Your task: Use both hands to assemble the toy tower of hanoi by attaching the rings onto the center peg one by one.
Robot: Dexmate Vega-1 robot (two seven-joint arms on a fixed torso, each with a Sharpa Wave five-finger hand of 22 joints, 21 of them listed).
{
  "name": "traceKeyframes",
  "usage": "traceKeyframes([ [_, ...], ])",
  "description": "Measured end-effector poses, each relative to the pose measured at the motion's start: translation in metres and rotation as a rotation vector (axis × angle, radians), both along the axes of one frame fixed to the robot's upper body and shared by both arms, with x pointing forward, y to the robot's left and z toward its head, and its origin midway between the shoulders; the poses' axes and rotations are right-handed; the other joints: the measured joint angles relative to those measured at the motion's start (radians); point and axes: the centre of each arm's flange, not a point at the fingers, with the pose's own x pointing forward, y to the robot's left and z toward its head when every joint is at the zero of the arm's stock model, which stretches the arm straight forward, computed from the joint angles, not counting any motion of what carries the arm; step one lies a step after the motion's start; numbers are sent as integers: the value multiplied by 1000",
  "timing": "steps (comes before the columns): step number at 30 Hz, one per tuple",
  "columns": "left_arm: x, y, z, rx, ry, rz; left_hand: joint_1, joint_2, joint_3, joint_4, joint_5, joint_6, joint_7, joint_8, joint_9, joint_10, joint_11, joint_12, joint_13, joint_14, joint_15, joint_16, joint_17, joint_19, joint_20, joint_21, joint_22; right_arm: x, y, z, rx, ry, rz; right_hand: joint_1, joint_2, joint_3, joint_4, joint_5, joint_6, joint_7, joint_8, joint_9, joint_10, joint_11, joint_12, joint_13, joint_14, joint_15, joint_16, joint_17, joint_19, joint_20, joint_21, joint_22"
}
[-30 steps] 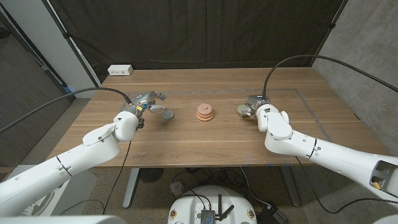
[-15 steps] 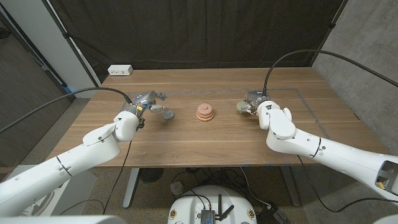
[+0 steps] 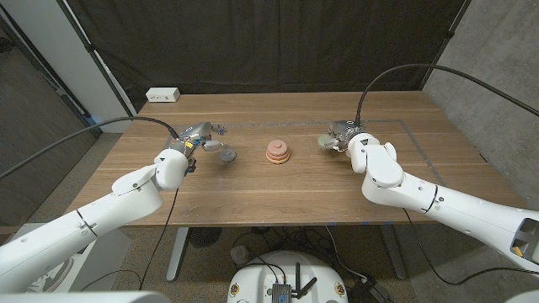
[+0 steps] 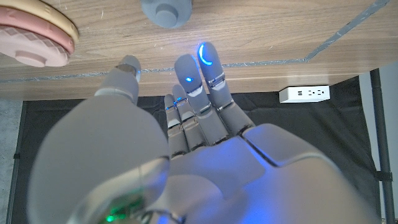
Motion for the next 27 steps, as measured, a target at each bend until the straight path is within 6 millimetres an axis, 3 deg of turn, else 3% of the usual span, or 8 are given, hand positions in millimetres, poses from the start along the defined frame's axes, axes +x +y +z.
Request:
traceKeyframes([
  [27,-6,0,-12,-45,-20,10,0,0,3,3,0,0,0,0,0,0,0,0,0,0,0,0,-2,0,0,0,2,-9,24,14,-80,-55,146,0,0,8,-8,12,0,0,-4,1,0,0,-9,4,5,-5,5,5,0,0,0,5],
])
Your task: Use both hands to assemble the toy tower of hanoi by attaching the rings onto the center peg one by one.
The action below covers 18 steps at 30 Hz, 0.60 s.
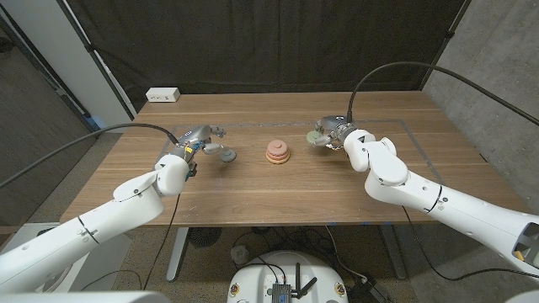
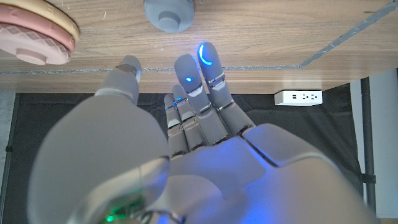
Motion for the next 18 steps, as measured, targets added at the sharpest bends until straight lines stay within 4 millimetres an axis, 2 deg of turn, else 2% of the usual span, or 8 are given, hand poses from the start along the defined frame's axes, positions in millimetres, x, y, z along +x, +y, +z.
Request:
traceKeyframes([
  [18,-3,4,-1,8,-1,11,0,0,4,-4,0,5,5,0,5,9,1,0,0,0,0,0,0,0,0,0,0,-11,27,9,-46,-29,92,0,0,0,0,0,0,0,-5,-1,0,0,-6,5,2,2,0,0,8,-1,0,3],
])
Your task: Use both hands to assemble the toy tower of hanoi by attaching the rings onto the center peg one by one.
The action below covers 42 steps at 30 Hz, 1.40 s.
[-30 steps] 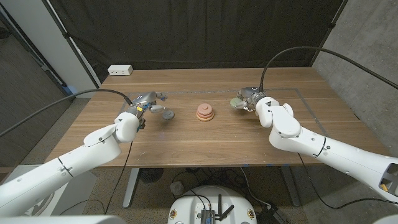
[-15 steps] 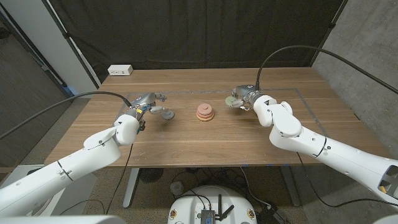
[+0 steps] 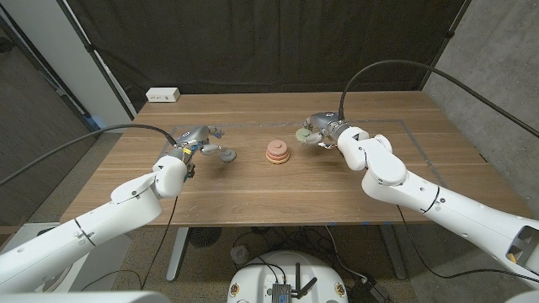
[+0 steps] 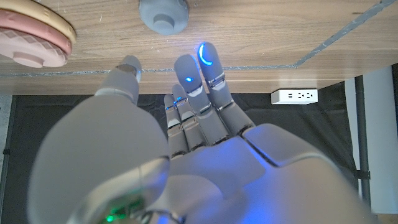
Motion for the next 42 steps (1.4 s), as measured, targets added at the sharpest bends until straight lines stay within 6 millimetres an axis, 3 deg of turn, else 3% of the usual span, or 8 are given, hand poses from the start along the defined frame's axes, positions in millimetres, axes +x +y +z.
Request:
traceKeyframes([
  [42,-1,1,-1,-31,-7,21,0,0,10,-1,0,14,-7,0,0,13,-1,0,0,5,-5,9,3,5,-5,8,0,1,47,28,-115,-46,148,0,0,4,-4,6,7,7,5,1,7,7,0,9,5,-5,7,-3,1,-1,0,1],
])
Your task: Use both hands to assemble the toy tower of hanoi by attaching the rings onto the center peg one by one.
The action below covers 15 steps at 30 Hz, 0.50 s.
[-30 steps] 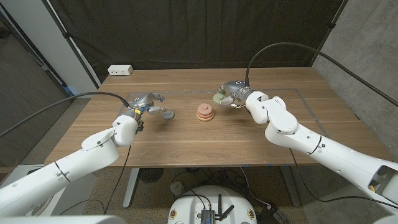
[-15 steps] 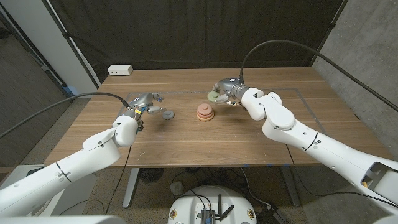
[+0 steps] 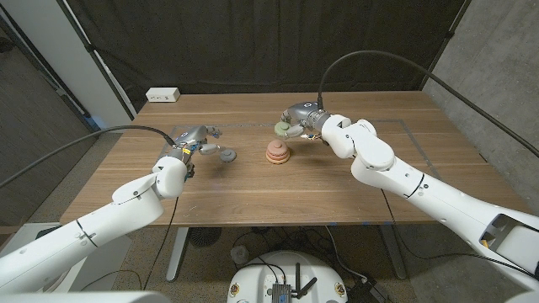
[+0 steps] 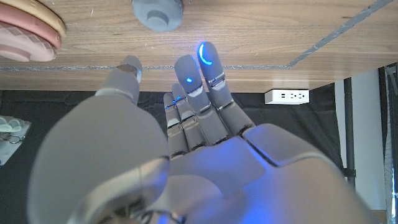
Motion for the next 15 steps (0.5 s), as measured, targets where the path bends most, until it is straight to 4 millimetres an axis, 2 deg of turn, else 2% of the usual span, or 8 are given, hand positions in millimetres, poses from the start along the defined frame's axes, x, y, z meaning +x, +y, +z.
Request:
traceKeyframes([
  [15,-3,-1,-1,4,5,2,0,0,0,0,0,0,0,0,0,0,0,0,0,0,0,0,-3,2,2,0,0,2,15,1,-18,15,11,0,0,0,0,0,0,0,-2,0,2,2,-1,0,6,-2,0,0,0,0,-4,0],
])
